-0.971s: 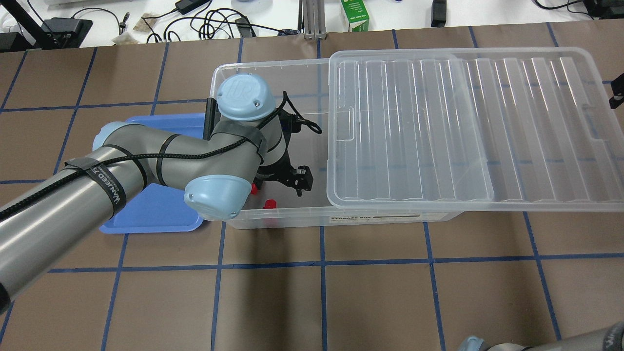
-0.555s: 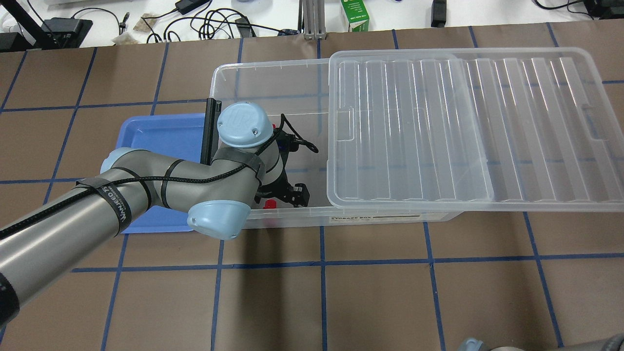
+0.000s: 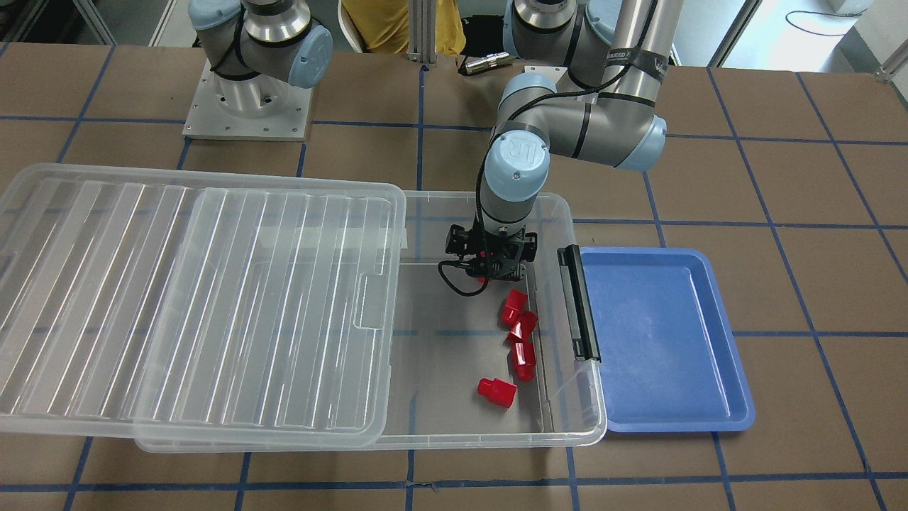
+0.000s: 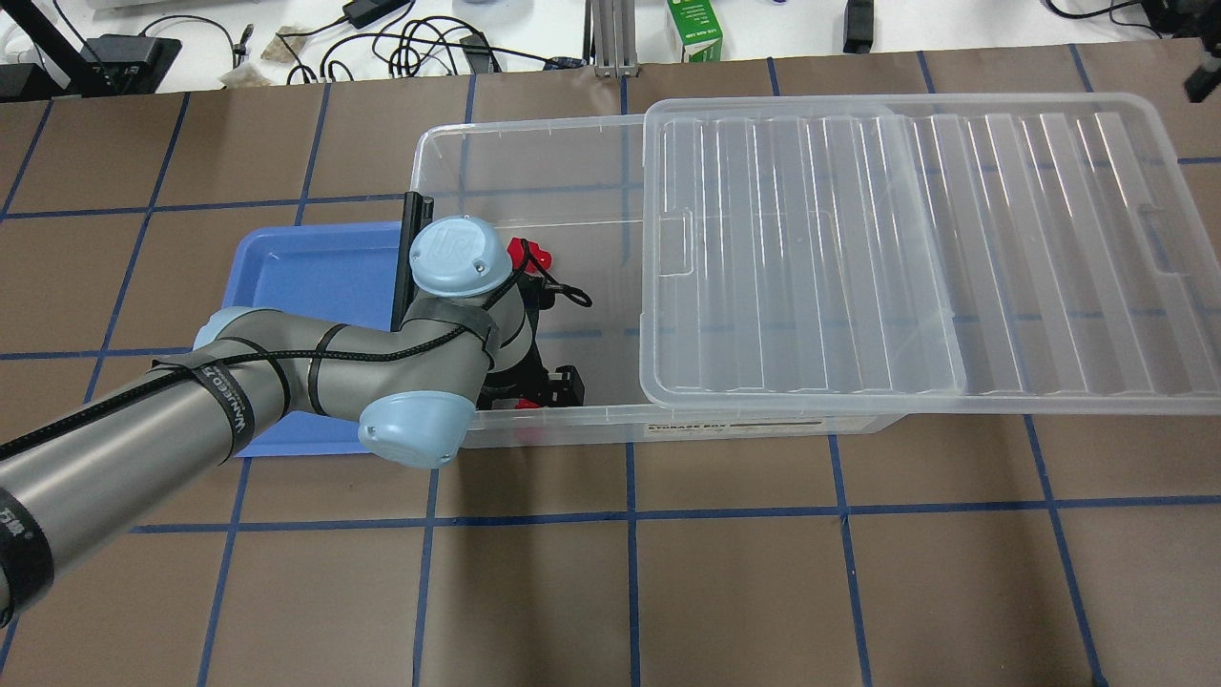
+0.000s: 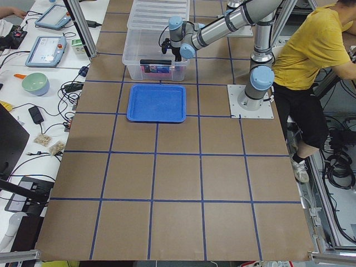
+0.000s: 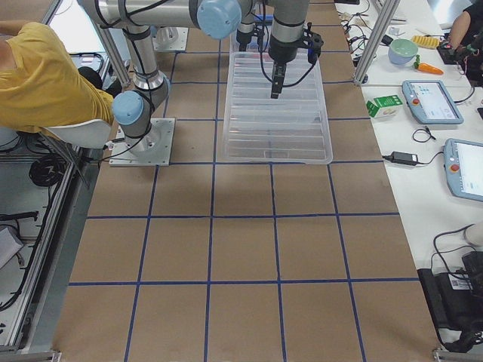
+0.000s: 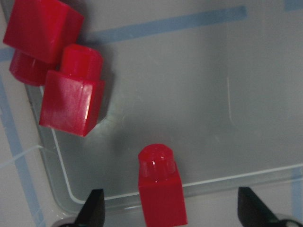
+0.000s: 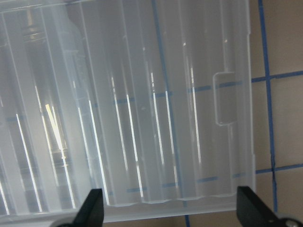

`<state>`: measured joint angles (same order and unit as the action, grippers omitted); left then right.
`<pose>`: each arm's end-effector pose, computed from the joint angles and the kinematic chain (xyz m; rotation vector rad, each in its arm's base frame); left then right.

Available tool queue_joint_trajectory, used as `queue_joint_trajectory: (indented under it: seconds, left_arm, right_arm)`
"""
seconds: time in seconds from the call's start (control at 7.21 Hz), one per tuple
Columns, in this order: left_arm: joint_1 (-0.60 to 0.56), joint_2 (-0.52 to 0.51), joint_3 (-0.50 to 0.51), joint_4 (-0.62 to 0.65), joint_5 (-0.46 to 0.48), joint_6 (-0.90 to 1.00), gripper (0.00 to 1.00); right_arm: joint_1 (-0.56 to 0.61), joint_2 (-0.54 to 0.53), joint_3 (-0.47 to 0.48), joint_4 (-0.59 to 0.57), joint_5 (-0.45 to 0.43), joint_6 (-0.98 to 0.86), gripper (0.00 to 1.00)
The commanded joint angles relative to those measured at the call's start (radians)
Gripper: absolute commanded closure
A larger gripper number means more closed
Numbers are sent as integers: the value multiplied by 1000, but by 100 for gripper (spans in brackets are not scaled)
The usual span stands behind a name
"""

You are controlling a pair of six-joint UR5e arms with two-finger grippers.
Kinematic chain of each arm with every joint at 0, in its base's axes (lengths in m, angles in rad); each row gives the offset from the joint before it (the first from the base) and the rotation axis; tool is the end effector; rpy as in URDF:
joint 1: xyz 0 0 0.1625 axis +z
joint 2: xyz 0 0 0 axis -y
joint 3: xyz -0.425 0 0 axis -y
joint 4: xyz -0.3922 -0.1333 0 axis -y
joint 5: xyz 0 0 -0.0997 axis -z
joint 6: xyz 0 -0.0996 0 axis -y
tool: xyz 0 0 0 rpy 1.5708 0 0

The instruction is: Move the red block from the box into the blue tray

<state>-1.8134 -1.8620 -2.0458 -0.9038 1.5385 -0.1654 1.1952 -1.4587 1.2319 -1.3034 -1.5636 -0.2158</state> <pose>-0.2512 -0.4467 0.1887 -0.1181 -3.1237 -0.1622 -0.0680 -0.5378 0.5695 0.2494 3.1124 0.0574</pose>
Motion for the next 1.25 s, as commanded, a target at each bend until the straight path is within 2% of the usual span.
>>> queue_joint_trajectory:
  seconds: [0.0,0.14,0.28,0.42,0.55,0.69,0.83,1.11]
  left_arm:
    - [-4,-8,-10,0,-3,-81,0]
    - [-1,-8,-13,-1,-24,-89,0]
    - [-1,-9,-13,0,-27,-88,14]
    - [-1,-26,-4,2,-43,-76,51]
    - [0,-48,3,8,-52,-72,77]
    - [0,-57,3,35,-52,-69,95]
    - [0,-46,1,36,-51,-68,100]
    - [8,-25,4,22,-55,-69,100]
  right_arm:
    - [224,-6,41,-8,-10,249,0]
    - [265,-12,73,-43,-13,262,0]
    - [270,-55,136,-81,-7,286,0]
    - [271,-109,243,-191,0,299,0]
    - [273,-145,314,-309,-6,306,0]
    - [273,-146,313,-327,-10,305,0]
    - [273,-147,313,-329,-12,305,0]
    - [273,-147,313,-329,-12,305,0]
